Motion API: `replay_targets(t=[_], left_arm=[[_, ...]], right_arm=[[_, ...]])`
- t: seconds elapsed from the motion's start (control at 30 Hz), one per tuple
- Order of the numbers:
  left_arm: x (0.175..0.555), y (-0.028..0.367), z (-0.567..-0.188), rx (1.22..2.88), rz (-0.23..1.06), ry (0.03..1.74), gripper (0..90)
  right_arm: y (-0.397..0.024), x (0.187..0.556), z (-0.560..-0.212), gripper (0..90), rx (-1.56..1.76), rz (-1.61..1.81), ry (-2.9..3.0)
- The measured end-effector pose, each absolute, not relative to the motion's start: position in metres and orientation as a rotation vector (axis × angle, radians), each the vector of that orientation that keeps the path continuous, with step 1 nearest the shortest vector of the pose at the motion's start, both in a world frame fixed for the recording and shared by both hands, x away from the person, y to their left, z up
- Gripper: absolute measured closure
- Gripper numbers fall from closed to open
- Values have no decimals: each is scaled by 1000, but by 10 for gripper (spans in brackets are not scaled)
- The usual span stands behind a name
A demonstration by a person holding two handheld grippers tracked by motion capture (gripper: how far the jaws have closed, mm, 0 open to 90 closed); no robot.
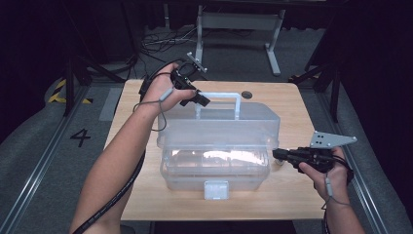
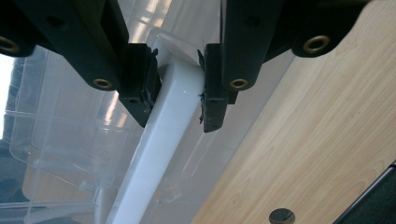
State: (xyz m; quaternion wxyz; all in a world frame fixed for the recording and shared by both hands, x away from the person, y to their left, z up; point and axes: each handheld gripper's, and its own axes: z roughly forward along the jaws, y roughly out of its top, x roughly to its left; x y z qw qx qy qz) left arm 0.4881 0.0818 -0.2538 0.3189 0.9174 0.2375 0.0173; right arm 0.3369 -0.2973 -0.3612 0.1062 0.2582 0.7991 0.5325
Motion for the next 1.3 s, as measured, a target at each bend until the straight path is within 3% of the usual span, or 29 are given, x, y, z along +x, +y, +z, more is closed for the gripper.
replay_targets(t=[0.3, 0.37, 0.4, 0.47, 0.57, 0.93, 1.3], left_arm=[[486, 82, -254, 2404, 42, 619, 697], [485, 83, -253, 2387, 54, 622, 545], [483, 84, -250, 2376, 81, 621, 545], [478, 90, -242, 2352, 138, 603, 440], [471, 96, -234, 2328, 166, 587, 406], [422, 126, -213, 2239, 205, 530, 459], [386, 142, -217, 2179, 202, 511, 521]], right_arm=[[-295, 338, -361, 900, 760, 1571, 2327], [-295, 339, -361, 900, 761, 1569, 2328], [-294, 339, -361, 900, 760, 1567, 2328], [-294, 339, -361, 900, 761, 1561, 2329], [-293, 340, -360, 900, 757, 1548, 2329], [-291, 349, -356, 900, 766, 1544, 2301], [-290, 355, -351, 900, 783, 1563, 2253]])
